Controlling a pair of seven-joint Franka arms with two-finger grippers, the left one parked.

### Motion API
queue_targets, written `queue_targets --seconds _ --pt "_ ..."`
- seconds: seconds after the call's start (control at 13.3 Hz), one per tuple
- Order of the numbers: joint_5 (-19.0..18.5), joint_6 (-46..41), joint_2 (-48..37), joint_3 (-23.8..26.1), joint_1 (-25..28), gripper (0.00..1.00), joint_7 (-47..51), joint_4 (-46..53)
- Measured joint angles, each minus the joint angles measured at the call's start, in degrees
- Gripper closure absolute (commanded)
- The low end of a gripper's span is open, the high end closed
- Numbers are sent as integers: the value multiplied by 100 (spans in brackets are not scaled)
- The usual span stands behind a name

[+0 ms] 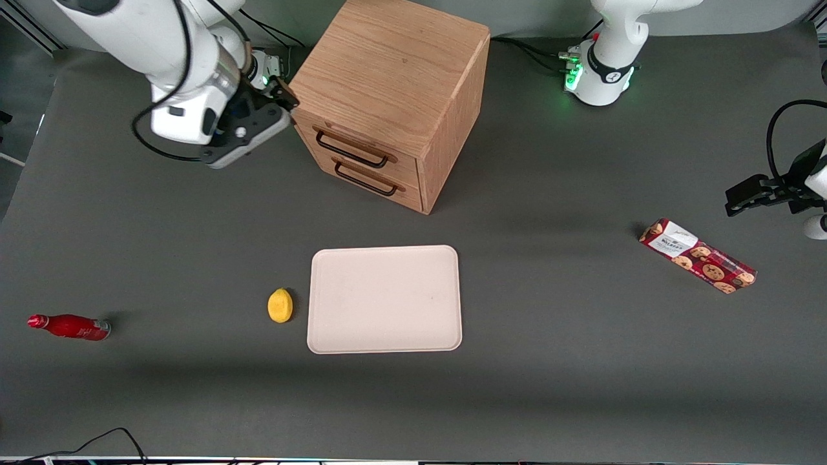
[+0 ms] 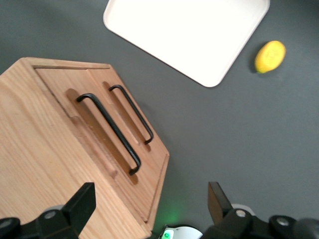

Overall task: Open upper drawer
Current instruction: 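Move the right gripper toward the upper drawer's black handle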

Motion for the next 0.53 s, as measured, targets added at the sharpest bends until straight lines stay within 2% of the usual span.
queue_targets --seconds 0.3,0.53 --pt "20 58 95 5 173 0 -83 0" --pt "28 73 258 14 163 0 -688 -5"
